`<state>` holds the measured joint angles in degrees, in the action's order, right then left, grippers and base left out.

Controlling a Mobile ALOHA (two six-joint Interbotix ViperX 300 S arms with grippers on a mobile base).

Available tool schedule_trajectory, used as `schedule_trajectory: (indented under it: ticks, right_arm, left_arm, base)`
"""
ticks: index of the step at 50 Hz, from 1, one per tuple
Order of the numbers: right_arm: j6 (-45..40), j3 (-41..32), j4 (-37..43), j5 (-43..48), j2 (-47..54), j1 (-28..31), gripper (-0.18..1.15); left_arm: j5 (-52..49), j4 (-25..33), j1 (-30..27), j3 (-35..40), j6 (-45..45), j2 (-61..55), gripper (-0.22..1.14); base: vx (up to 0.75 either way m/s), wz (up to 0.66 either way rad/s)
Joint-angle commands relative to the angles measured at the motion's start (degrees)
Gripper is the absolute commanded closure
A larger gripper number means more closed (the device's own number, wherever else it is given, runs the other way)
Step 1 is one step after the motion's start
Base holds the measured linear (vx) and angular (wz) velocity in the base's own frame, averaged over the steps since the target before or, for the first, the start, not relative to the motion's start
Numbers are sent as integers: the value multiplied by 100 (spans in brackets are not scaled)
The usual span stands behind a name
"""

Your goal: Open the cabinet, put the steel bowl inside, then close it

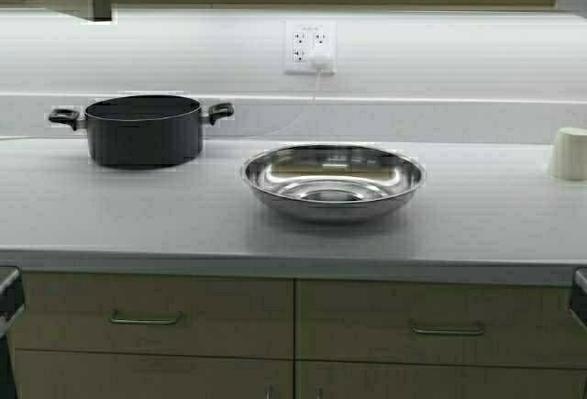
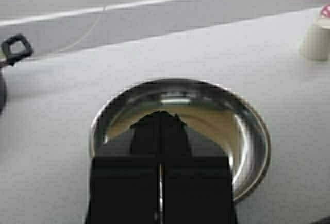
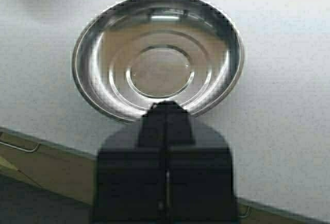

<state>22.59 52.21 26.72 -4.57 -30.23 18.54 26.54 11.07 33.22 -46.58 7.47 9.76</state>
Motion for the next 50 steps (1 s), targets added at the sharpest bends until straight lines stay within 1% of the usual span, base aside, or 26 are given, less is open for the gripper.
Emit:
schedule_trajectory:
  ticks: [1,4,7,9,15,16,17,19,22,26,30,34,39,44,50]
  right_arm:
    - [-114,-35,9,-44,-88,26,83]
    - [-167,-9,18,-44,-88,35,75]
    - [-229,53,26,-53,-79,114,60]
    - [-281,97,44,-44,-88,176,46]
    - [-563,281,255,141,-88,457,0]
    - [-624,343,290,220,-79,536,-6]
    - [-668,404,316,299,-79,624,-9]
    - [-773,545,387,554,-44,835,-11]
    - [-993,835,536,1090,26,1178,-7]
    - [-1441,1257,738,1986,193,1582,-6]
    - [-2083,1731,729,3023,554,1898,-7]
    - [-2689,2039,501,3788,1002,1960,-7]
    - [-3516,2215,-123,4509,1626,1960,-7]
    - [-4474,2171,-791,5168,2399,1951,-7]
    - [-5467,1986,-1354,6258,3621,1740,-7]
  left_arm:
    - [185,-62,299,-237,-26,369,64]
    - [237,-62,396,-334,-53,404,52]
    - [325,-62,448,-413,-79,422,38]
    - [404,-62,475,-492,-105,413,29]
    - [598,-62,492,-765,-431,413,0]
    - [624,-62,492,-817,-527,404,-3]
    - [668,-62,483,-870,-615,404,-6]
    - [800,-62,483,-1002,-835,387,-9]
    - [1099,-70,492,-1222,-1178,308,-9]
    - [1679,-132,483,-1547,-1626,70,-9]
    - [2417,-149,492,-1793,-2074,-439,-9]
    - [3208,-211,483,-1925,-2531,-1160,-9]
    - [4157,-264,492,-1881,-3129,-2206,-9]
    - [5045,-316,483,-1679,-3727,-3190,-9]
    - [5994,-352,413,-1318,-4465,-4210,-9]
  base:
    - [0,0]
    - [0,0]
    - [0,0]
    - [0,0]
    - [0,0]
    - [0,0]
    - [0,0]
    - [0,0]
    - [0,0]
    - [0,0]
    - [0,1]
    - [0,2]
    - [0,0]
    - [0,0]
    - [1,0]
